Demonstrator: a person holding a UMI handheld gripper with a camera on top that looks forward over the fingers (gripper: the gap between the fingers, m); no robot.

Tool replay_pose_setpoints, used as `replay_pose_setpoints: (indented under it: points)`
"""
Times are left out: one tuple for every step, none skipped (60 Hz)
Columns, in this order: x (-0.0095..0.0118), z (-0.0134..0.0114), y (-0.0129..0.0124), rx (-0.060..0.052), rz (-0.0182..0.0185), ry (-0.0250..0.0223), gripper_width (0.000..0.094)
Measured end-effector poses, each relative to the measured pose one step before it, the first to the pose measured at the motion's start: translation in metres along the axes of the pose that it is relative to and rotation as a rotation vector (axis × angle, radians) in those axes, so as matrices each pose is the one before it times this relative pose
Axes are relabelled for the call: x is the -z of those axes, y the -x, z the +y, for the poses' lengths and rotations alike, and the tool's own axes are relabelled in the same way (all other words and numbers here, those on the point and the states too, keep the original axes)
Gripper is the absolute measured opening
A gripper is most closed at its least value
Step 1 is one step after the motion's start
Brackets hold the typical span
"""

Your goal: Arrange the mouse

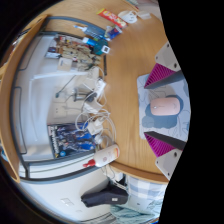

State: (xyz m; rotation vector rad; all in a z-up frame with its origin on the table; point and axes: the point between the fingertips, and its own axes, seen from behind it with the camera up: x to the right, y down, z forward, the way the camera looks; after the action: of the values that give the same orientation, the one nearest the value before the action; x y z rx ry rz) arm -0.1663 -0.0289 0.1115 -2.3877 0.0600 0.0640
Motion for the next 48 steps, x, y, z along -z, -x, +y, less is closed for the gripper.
replay_pose_setpoints:
  points:
    - [0.00626, -0.00534, 0.00168, 0.0052, 0.00279, -0.00882, 0.0846]
    - [0.00667, -0.00509, 0.00112, 0.0065, 0.00146, -0.00921, 0.0845]
    - [0.00658, -0.00486, 0.00116, 0.0064, 0.0014, -0.00813, 0.0847]
    - [0.00653, -0.00456, 0.00129, 0.005, 0.00116, -0.00651, 0.0848]
    - [0.00636, -0.00432, 0.00131, 0.0037, 0.00095, -0.00597, 0.0843]
    - [0.00615, -0.00458, 0.00174, 0.0033, -0.00089, -0.00647, 0.0847]
    - [0.00609, -0.00453, 0.00185, 0.0021, -0.00161, -0.00755, 0.0847]
    - [0.0059, -0.00473, 0.00144, 0.0014, -0.00301, -0.00964, 0.0848]
    - [0.00572, -0.00454, 0.00225, -0.0002, -0.00312, -0.00908, 0.0846]
    - [0.00579, -0.00435, 0.0021, -0.0006, -0.00305, -0.00911, 0.0845]
    - [0.00569, -0.00429, 0.00197, -0.0005, -0.00235, -0.00834, 0.0846]
    - [0.00548, -0.00348, 0.00166, -0.0001, -0.00196, -0.00687, 0.0846]
    - [0.00538, -0.00263, 0.00152, -0.0002, -0.00174, -0.005, 0.0844]
    - [0.00499, -0.00225, 0.00191, 0.0007, -0.00209, -0.00252, 0.0843]
    - [0.00481, -0.00206, 0.00179, 0.0006, -0.00257, -0.00223, 0.0845]
    - [0.00451, -0.00213, 0.00217, 0.0001, -0.0028, -0.00359, 0.0846]
    - [0.00445, -0.00231, 0.00188, 0.0005, -0.00271, -0.00507, 0.0846]
    - [0.00424, -0.00223, 0.00204, 0.0009, -0.00358, -0.00662, 0.0847]
    - [0.00373, -0.00215, 0.00211, 0.0019, -0.00384, -0.00662, 0.0847]
    - [0.00354, -0.00167, 0.00188, 0.003, -0.00371, -0.00464, 0.0845]
    - [0.0027, -0.0013, 0.00307, 0.0036, -0.00222, -0.00325, 0.0847]
    - [0.00314, -0.00095, 0.00173, 0.0043, -0.00369, -0.00139, 0.0848]
    - [0.00264, -0.00113, 0.00167, 0.0042, -0.00325, -0.00144, 0.0848]
    - [0.00243, -0.00071, 0.00125, 0.0046, -0.00182, -0.0032, 0.0848]
    - [0.00191, -0.00122, 0.00159, 0.0038, -0.00242, -0.00472, 0.0847]
    - [0.00167, -0.00144, 0.00114, 0.0041, -0.00266, -0.00571, 0.0846]
    - [0.00138, -0.00159, 0.0009, 0.0039, -0.00224, -0.0061, 0.0848]
    - [0.00091, -0.00157, 0.00053, 0.0047, -0.00085, -0.00548, 0.0851]
    - [0.0007, -0.00091, 0.00017, 0.0054, 0.00025, -0.00382, 0.085]
    - [0.00033, -0.00004, -0.00019, 0.0052, 0.00142, -0.00089, 0.0851]
    - [0.00032, 0.00029, -0.00051, 0.0045, 0.00252, 0.0015, 0.0851]
    - [0.00033, 0.00071, -0.00046, 0.0029, 0.00271, 0.00244, 0.0853]
    - [0.00072, -0.00001, 0.00032, 0.0012, 0.00331, 0.00084, 0.0854]
    - [0.00016, 0.00056, -0.00033, -0.0005, 0.00023, 0.00124, 0.0853]
    - [0.0008, 0.00151, 0.00136, -0.0024, 0.00172, 0.00103, 0.0852]
    - [0.0001, 0.00057, 0.00022, -0.0028, -0.00083, 0.00149, 0.0852]
    - [0.00025, 0.00035, 0.00028, -0.0024, -0.0014, 0.00188, 0.0852]
    - [0.0001, 0.00049, 0.00019, -0.0015, -0.00178, 0.00165, 0.0851]
    - [0.00014, 0.00005, 0.00025, -0.0005, -0.00122, 0.00094, 0.0853]
    - [0.00015, 0.00011, 0.0, -0.0002, -0.00049, 0.00014, 0.0854]
    - [0.00038, 0.00014, 0.00005, -0.0002, -0.00031, 0.00015, 0.0852]
    - [0.00021, 0.00029, -0.00012, 0.0005, 0.00007, 0.00048, 0.0853]
    - [0.00158, 0.00229, 0.00019, 0.0014, 0.00052, -0.00145, 0.0852]
    - [-0.00021, 0.00007, -0.00076, 0.0014, 0.00069, 0.00089, 0.0851]
    - [-0.00002, 0.00008, -0.00068, 0.0014, 0.0012, 0.00011, 0.0853]
    - [-0.00013, -0.00013, -0.00044, 0.0012, 0.00164, -0.00087, 0.0852]
    - [0.0002, 0.0002, -0.00039, 0.0016, 0.00179, -0.00172, 0.0852]
    - [-0.00021, 0.00006, -0.00033, 0.0023, 0.00109, -0.00188, 0.0855]
